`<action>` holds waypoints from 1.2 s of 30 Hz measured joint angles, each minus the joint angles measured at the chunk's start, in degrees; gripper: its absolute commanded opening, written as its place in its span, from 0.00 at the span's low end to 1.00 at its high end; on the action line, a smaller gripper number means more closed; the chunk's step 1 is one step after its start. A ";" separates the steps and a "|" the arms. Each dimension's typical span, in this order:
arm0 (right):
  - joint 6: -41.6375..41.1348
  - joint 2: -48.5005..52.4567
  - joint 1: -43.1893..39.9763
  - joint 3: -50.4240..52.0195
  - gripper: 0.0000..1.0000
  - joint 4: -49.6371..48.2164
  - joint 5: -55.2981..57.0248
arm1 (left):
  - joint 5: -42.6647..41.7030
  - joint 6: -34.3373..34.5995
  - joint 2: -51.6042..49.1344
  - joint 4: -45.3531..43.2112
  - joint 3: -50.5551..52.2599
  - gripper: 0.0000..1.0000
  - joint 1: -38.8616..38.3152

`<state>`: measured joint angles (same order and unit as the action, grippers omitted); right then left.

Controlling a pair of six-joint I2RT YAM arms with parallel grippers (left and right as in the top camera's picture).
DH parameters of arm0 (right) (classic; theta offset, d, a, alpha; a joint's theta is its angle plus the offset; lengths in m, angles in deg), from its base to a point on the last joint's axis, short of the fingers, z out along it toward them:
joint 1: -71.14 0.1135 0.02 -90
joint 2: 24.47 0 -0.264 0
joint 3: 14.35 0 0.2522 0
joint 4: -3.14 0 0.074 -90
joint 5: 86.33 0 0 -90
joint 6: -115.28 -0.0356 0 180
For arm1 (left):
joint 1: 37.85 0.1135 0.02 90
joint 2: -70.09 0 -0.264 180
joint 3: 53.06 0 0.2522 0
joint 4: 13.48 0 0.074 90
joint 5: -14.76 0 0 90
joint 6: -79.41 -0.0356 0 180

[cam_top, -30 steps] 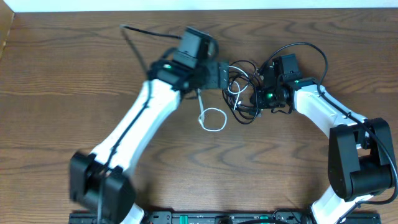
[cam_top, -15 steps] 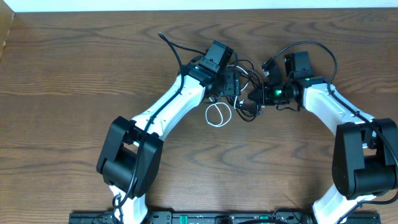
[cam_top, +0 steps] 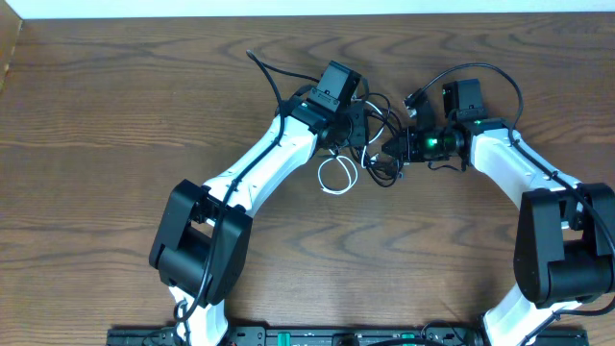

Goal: Untangle cables

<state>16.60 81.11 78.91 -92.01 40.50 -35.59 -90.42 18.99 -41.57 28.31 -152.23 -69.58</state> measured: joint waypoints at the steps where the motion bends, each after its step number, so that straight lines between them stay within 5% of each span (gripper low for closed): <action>1: 0.00 0.00 0.00 0.00 0.03 -0.17 0.00 | 0.00 -0.15 0.00 0.00 0.00 0.47 0.00; 27: 0.02 0.00 0.00 0.00 0.04 -0.46 -0.17 | -0.28 -2.43 -6.16 -6.10 0.11 0.38 -0.33; 36: 0.02 0.00 0.00 0.00 0.04 -0.28 0.11 | -8.87 -6.80 -6.16 -8.50 0.11 0.38 -0.33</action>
<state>16.62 81.11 78.91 -92.01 40.21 -35.48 -99.29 12.20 -47.73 19.81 -152.12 -69.90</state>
